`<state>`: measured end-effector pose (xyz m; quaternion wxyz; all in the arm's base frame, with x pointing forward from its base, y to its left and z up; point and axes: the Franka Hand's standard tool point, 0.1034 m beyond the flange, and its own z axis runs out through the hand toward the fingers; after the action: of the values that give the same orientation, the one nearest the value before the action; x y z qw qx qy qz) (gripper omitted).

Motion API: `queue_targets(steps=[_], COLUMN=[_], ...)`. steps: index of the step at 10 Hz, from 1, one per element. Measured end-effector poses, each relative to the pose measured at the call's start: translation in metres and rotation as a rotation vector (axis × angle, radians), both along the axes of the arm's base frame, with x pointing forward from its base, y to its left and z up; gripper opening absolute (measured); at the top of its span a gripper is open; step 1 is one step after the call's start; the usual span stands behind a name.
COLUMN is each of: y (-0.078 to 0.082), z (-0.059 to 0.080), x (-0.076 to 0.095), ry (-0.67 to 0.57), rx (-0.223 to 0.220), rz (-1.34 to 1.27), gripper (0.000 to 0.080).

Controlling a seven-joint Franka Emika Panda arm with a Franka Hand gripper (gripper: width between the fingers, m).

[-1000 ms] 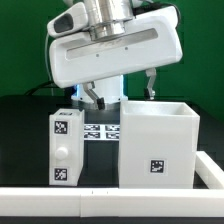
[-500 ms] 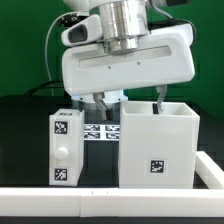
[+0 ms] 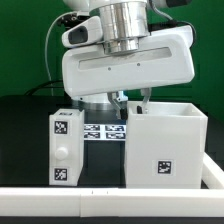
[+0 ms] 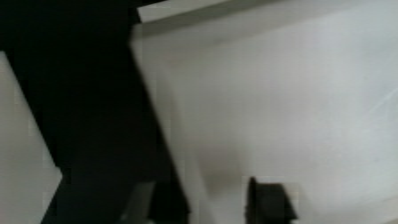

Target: Assemble drawer

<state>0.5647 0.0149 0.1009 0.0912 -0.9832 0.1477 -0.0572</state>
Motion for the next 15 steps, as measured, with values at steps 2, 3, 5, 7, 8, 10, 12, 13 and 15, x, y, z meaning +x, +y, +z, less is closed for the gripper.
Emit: queue_targets(steps=[2, 3, 5, 7, 8, 10, 12, 13, 15], y=[-0.004, -0.009, -0.02, -0.011, -0.013, -0.018, -0.025, -0.017, -0.013], z=[0.0, 0.0, 0.003, 0.005, 0.003, 0.003, 0.005, 0.005, 0.005], x=[0.0, 0.003, 0.017, 0.022, 0.018, 0.019, 0.035, 0.044, 0.045], ry=[-0.002, -0.01, -0.021, -0.084, -0.078, -0.107, -0.139, -0.143, -0.161], rx=[-0.003, -0.015, -0.016, -0.066, -0.067, -0.101, -0.167, -0.199, -0.222], rz=[-0.005, 0.111, 0.303, 0.429, 0.472, 0.649, 1.015, 1.188, 1.343], gripper=[0.0041, 0.0041, 0.0034, 0.0034, 0.0034, 0.0034, 0.0034, 0.0034, 0.0034])
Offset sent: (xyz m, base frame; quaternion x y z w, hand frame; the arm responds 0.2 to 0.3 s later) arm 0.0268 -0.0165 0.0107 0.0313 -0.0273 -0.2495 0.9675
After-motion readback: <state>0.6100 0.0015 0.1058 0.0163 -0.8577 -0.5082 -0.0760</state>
